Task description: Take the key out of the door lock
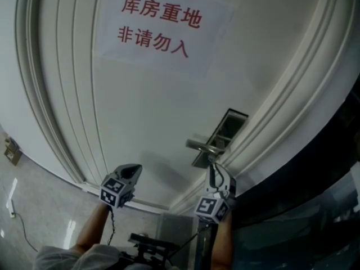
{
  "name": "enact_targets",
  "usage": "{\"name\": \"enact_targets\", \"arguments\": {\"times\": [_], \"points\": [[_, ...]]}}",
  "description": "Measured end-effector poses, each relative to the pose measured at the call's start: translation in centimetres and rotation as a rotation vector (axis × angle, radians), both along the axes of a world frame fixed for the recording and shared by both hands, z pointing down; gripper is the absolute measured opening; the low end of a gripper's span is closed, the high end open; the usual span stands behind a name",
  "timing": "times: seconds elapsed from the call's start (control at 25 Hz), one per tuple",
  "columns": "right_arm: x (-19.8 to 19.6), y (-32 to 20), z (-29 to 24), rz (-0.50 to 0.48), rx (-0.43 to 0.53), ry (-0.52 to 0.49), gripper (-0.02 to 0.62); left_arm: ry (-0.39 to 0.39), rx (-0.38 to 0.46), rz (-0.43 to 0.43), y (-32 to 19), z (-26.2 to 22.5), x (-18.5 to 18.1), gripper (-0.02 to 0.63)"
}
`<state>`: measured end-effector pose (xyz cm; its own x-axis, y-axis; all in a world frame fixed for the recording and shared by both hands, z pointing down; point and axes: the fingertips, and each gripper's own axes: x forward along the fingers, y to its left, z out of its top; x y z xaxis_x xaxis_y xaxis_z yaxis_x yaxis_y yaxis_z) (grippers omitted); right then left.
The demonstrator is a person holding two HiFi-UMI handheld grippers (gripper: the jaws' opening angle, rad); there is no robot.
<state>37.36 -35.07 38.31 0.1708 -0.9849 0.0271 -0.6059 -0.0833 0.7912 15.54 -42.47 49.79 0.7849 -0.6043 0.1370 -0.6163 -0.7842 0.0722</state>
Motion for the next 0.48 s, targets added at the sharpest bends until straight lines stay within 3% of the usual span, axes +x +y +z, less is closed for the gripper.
{"name": "enact_targets", "arguments": {"times": [0.48], "points": [[0.6, -2.1, 1.3, 0.027, -0.060, 0.100, 0.115, 0.008, 0.000, -0.009, -1.0, -0.2, -0.5, -0.008]]}}
